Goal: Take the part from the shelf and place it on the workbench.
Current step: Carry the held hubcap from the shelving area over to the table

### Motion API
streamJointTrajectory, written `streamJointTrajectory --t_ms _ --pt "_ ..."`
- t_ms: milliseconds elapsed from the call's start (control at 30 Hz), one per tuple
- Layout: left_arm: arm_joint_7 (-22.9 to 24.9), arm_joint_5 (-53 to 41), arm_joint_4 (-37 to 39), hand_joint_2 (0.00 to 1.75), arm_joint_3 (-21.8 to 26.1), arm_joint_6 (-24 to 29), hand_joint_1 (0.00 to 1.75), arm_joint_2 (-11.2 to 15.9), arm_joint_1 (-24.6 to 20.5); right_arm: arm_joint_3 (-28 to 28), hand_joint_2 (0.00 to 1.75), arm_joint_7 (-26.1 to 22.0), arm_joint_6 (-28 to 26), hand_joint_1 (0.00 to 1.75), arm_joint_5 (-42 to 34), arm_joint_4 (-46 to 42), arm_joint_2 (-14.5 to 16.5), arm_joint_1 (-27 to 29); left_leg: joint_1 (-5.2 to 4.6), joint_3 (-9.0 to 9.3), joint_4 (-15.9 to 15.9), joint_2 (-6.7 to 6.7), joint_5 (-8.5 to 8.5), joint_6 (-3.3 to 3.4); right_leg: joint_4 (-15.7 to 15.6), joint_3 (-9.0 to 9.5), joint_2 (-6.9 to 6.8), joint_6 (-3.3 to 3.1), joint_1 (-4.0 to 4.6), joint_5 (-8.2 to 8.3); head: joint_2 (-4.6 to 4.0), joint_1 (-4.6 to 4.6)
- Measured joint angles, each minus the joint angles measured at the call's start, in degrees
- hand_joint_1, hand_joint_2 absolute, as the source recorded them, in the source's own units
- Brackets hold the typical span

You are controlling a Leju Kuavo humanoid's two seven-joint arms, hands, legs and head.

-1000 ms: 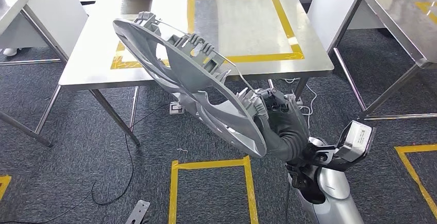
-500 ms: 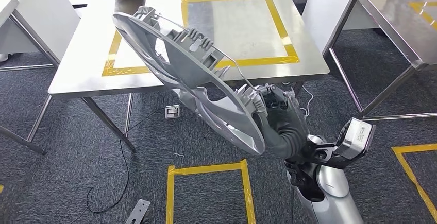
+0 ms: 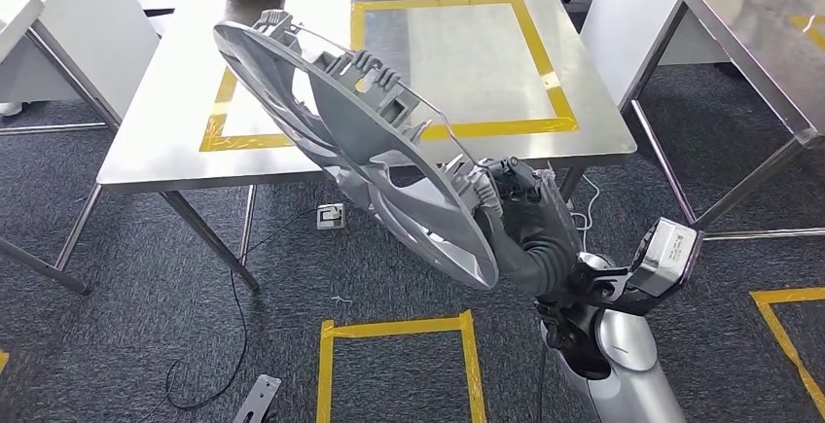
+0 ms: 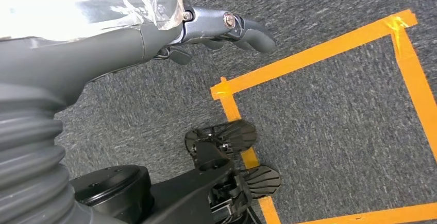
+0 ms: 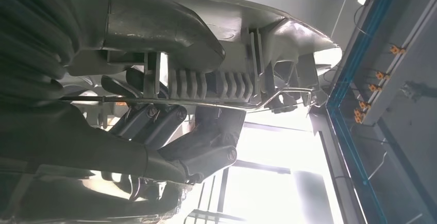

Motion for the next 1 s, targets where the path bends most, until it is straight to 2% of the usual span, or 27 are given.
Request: streamJointTrajectory --t_ms 67,133,167,233,267,300,333,400,433,467,533,600,633,667,733,767,800,833,900,933,967,1000 --pt "0.02 -0.02 0.0 1.75 0.0 0.0 0.0 0.08 -0.05 0.01 1.75 0.01 0.0 1.75 0.01 0.0 0.03 0.01 0.16 0.05 0.23 0.11 -0.55 -0.54 -0.02 0.26 0.15 -0.94 -0.04 -0.23 0.0 -0.02" --pt "0.07 -0.07 0.0 1.75 -0.01 -0.01 0.0 0.14 -0.16 0.01 1.75 0.0 -0.01 1.75 0.01 -0.01 0.09 0.0 0.42 -0.94 2.59 0.25 -1.97 -1.18 -0.12 0.76 0.26 -1.69 -0.33 -0.52 0.0 -0.15" --pt "0.14 -0.1 0.0 1.75 -0.02 -0.01 0.0 0.17 -0.2 0.02 1.75 -0.01 -0.02 1.75 0.01 -0.01 0.13 -0.01 0.59 -2.47 5.6 0.28 -3.37 -1.51 -0.14 1.04 0.28 -2.02 -0.43 -0.7 0.0 -0.21" --pt "0.39 -0.19 0.01 1.75 -0.03 -0.02 0.0 0.13 -0.27 0.02 1.75 -0.01 -0.02 1.75 0.01 0.0 0.15 0.01 0.88 -7.0 13.67 0.35 -6.31 -2.04 -0.13 1.47 0.33 -2.44 -0.33 -1.15 0.0 -0.3" --pt "0.56 -0.22 0.02 1.75 -0.04 -0.03 0.0 0.12 -0.27 0.01 1.75 -0.01 0.0 1.75 0.01 0.02 0.16 0.03 0.98 -9.0 16.61 0.38 -6.77 -2.17 -0.12 1.7 0.4 -2.52 -0.27 -1.37 0.0 -0.31" --pt "0.72 -0.26 0.02 1.75 -0.05 -0.04 0.0 0.11 -0.27 -0.01 1.75 0.0 0.03 1.75 0.01 0.04 0.16 0.05 1.04 -10.05 17.46 0.41 -6.03 -2.19 -0.12 2.0 0.51 -2.5 -0.23 -1.63 0.0 -0.31" --pt "0.85 -0.29 0.02 1.75 -0.07 -0.05 0.0 0.12 -0.29 -0.03 1.75 0.0 0.07 1.75 0.01 0.05 0.17 0.06 1.05 -9.94 15.96 0.44 -4.13 -2.09 -0.12 2.39 0.63 -2.45 -0.2 -1.9 0.0 -0.31" --pt "1.03 -0.37 0.02 1.75 -0.09 -0.04 0.0 0.16 -0.35 -0.09 1.75 -0.01 0.15 1.75 0.0 0.06 0.26 0.04 0.91 -7.23 8.43 0.44 1.02 -1.38 -0.16 3.29 0.82 -2.24 -0.14 -2.52 0.0 -0.3" --pt "1.13 -0.39 0.02 1.75 -0.1 -0.01 0.0 0.19 -0.41 -0.13 1.75 -0.03 0.16 1.75 -0.01 0.05 0.31 0.02 0.71 -5.68 4.79 0.47 2.69 -0.88 -0.17 3.61 0.9 -2.06 0.03 -2.8 0.0 -0.27" --pt "1.2 -0.42 0.02 1.75 -0.11 0.03 0.0 0.21 -0.52 -0.19 1.75 -0.05 0.17 1.75 -0.02 0.05 0.36 0.02 0.5 -4.56 2.29 0.52 3.38 -0.41 -0.19 3.75 0.95 -1.84 0.12 -3.03 0.0 -0.29" --pt "1.37 -0.43 0.01 1.75 -0.14 0.11 0.0 0.24 -0.72 -0.37 1.75 -0.08 0.18 1.75 -0.04 0.05 0.38 0.05 0.16 -3.71 0.78 0.58 2.91 0.21 -0.28 3.76 0.96 -1.25 0.26 -3.31 0.0 -0.28" --pt "1.5 -0.44 -0.02 1.75 -0.15 0.15 0.0 0.21 -0.78 -0.56 1.75 -0.08 0.19 1.75 -0.05 0.01 0.37 0.14 0.44 -2.98 -0.14 0.56 2.93 0.68 0.01 3.5 0.75 -0.75 0.22 -3.66 0.0 -0.24" --pt "1.54 -0.44 -0.03 1.75 -0.16 0.15 0.0 0.19 -0.81 -0.65 1.75 -0.09 0.19 1.75 -0.05 -0.01 0.34 0.15 0.58 -2.55 -0.65 0.56 3.01 0.97 1.2 2.88 0.64 -0.65 0.21 -4.19 0.0 -0.2" --pt "1.57 -0.44 -0.04 1.75 -0.16 0.13 0.0 0.15 -0.88 -0.71 1.75 -0.11 0.2 1.75 -0.05 -0.03 0.31 0.17 0.73 -2.1 -1.13 0.56 3.05 1.24 3.71 1.53 0.54 -0.7 0.19 -5.17 0.0 -0.15" --pt "1.62 -0.44 -0.04 1.75 -0.19 0.03 0.0 0.1 -1.0 -0.81 1.75 -0.18 0.2 1.75 -0.06 -0.03 0.25 0.28 0.62 -1.67 -1.27 0.54 2.74 1.6 11.44 -2.85 0.5 -0.86 0.04 -7.69 0.0 -0.11" --pt "1.68 -0.44 -0.04 1.75 -0.21 -0.02 0.0 0.09 -1.02 -0.84 1.75 -0.19 0.21 1.75 -0.05 -0.03 0.21 0.41 0.59 -1.49 -1.24 0.48 2.52 1.65 14.79 -5.02 0.49 -0.71 -0.05 -8.45 0.0 -0.12" --pt "1.75 -0.45 -0.04 1.75 -0.22 -0.06 0.0 0.08 -1.0 -0.86 1.75 -0.17 0.23 1.75 -0.05 -0.02 0.16 0.55 0.57 -1.26 -1.21 0.39 2.27 1.6 16.19 -6.26 0.47 -0.31 -0.16 -8.29 0.0 -0.11" --pt "1.84 -0.45 -0.04 1.75 -0.23 -0.08 0.0 0.06 -0.99 -0.86 1.75 -0.15 0.25 1.75 -0.04 -0.02 0.1 0.66 0.57 -0.96 -1.15 0.29 1.98 1.5 15.25 -6.32 0.44 0.27 -0.28 -7.18 0.0 -0.11" --pt "1.99 -0.44 -0.04 1.75 -0.25 -0.11 0.0 0.01 -0.99 -0.89 1.75 -0.13 0.31 1.75 -0.04 -0.01 0.02 0.75 0.59 -0.26 -0.88 0.13 1.24 1.1 7.75 -3.39 0.24 1.44 -0.52 -3.29 0.0 -0.09" --pt "2.05 -0.42 -0.04 1.75 -0.26 -0.12 0.0 0.01 -1.01 -0.9 1.75 -0.14 0.35 1.75 -0.05 -0.01 0.02 0.73 0.44 -0.02 -0.56 0.09 0.73 0.78 3.97 -1.61 0.14 1.52 -0.53 -1.69 0.0 -0.09" --pt "2.1 -0.39 -0.04 1.75 -0.26 -0.12 0.0 0.01 -1.02 -0.92 1.75 -0.15 0.4 1.75 -0.06 -0.02 0.04 0.73 0.31 0.12 -0.29 0.07 0.28 0.46 1.39 -0.33 0.07 1.2 -0.48 -0.73 0.0 -0.12" --pt "2.13 -0.33 -0.04 1.75 -0.26 -0.12 0.0 0.03 -1.03 -0.93 1.75 -0.17 0.45 1.75 -0.07 -0.02 0.06 0.73 0.21 0.18 -0.09 0.09 -0.08 0.15 0.19 0.32 0.05 0.67 -0.35 -0.39 0.0 -0.15"
